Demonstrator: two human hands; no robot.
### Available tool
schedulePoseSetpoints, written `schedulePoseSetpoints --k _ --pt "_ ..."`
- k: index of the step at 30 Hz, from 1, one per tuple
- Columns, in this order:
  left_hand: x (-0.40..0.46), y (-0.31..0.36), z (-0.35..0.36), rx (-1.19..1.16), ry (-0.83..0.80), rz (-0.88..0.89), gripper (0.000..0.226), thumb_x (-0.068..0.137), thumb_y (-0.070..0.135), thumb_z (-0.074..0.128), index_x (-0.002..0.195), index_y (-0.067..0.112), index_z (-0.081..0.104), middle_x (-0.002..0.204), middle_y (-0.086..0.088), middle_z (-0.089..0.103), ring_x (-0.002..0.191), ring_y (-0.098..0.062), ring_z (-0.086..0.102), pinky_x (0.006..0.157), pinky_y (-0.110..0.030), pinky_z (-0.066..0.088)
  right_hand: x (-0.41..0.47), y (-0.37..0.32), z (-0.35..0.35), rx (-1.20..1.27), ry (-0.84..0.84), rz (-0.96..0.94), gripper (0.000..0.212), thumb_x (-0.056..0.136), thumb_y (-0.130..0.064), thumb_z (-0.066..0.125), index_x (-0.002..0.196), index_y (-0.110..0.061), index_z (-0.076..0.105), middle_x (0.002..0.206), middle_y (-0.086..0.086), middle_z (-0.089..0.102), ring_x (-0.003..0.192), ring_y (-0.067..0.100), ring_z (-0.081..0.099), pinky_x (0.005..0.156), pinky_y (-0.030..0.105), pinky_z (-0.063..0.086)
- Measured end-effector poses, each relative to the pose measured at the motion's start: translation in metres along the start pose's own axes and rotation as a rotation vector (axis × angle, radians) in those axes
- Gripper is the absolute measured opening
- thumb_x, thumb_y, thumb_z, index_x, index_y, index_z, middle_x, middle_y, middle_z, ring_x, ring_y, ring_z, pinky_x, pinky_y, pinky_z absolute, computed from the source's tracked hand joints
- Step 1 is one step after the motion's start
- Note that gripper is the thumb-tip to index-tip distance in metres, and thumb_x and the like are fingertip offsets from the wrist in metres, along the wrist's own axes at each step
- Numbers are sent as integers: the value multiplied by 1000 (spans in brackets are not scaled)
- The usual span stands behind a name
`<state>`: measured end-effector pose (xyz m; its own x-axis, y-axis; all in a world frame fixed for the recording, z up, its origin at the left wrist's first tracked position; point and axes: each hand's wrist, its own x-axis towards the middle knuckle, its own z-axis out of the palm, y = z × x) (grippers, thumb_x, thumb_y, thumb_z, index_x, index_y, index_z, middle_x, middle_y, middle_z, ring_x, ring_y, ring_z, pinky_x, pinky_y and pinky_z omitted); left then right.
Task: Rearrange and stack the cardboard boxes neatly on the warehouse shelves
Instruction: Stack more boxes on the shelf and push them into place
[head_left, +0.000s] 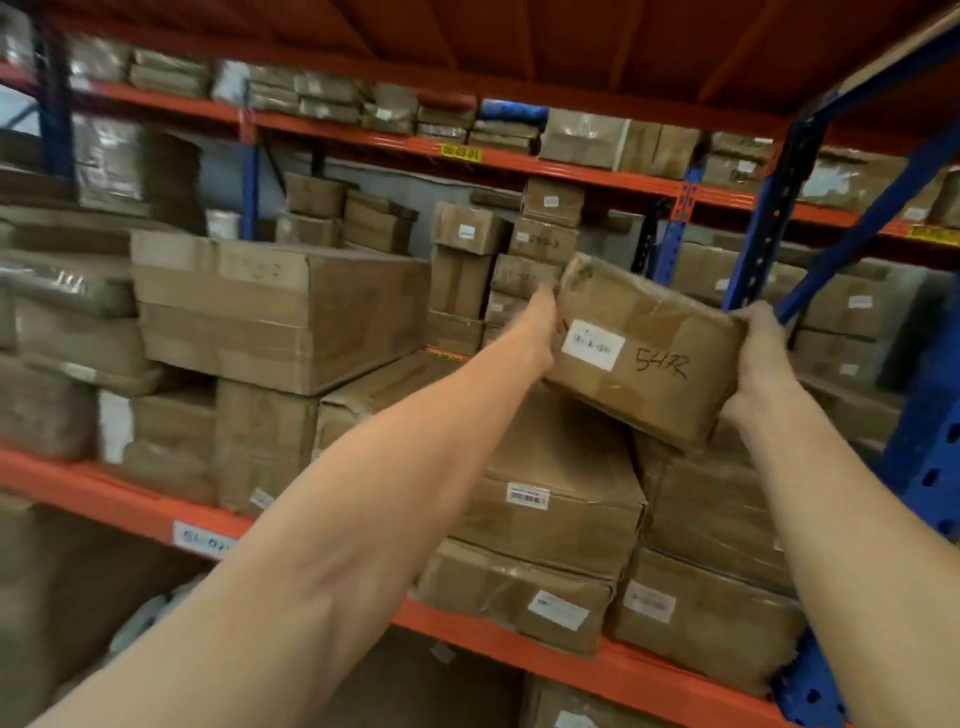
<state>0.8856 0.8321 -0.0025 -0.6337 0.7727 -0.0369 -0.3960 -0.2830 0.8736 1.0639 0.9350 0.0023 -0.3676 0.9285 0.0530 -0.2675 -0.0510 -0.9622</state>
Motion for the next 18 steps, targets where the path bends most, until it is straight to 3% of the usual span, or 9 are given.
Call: schedulePoseSetpoints --k 2,5,7,10,13,15,16,18 --pt "4 -17 -24 -95 101 31 70 95 66 52 141 14 57 117 -15 75 100 -36 75 93 -55 59 -4 3 27 -101 52 -58 39 83 -53 61 113 -28 64 113 4 74 108 28 67 89 44 51" --pt "5 -27 -60 -128 260 67 73 92 68 57 136 10 52 108 -13 75 92 -32 75 89 -50 62 -6 18 60 -139 83 -74 53 80 -51 63 127 -27 62 116 6 71 104 28 65 92 46 54" --pt "5 -16 -88 -78 309 108 78 89 70 59 139 11 49 107 -12 74 91 -31 75 88 -48 62 -10 33 79 -110 11 -25 56 79 -50 64 129 -26 63 114 8 74 104 30 68 96 51 55" --pt "0 8 -139 -28 401 143 81 91 72 52 146 13 47 113 -12 74 94 -30 74 89 -45 61 -22 53 120 -70 -101 25 38 85 -49 63 116 -27 64 110 10 75 104 32 68 96 53 55" --pt "-7 19 -196 -11 464 68 79 95 76 34 143 16 52 113 -13 75 99 -34 72 91 -50 60 -42 70 176 -154 -205 0 33 91 -52 58 115 -29 63 129 12 67 113 32 62 102 53 51" --pt "-18 30 -228 153 473 -11 77 99 73 20 132 13 56 111 -18 73 98 -40 71 80 -55 62 -51 84 210 -213 -207 -71 52 95 -56 54 142 -33 55 151 12 53 130 35 53 110 57 45" --pt "-24 41 -238 353 503 -20 72 102 68 20 123 10 56 109 -22 72 94 -42 71 73 -54 63 -54 90 222 -223 -193 -103 63 97 -58 52 155 -37 42 160 11 44 139 36 47 115 58 41" --pt "-33 65 -247 929 623 29 53 104 52 34 106 5 59 100 -21 71 85 -40 73 73 -49 64 -56 102 233 -232 -153 -137 71 101 -58 48 165 -42 22 168 7 33 147 37 39 120 59 34"
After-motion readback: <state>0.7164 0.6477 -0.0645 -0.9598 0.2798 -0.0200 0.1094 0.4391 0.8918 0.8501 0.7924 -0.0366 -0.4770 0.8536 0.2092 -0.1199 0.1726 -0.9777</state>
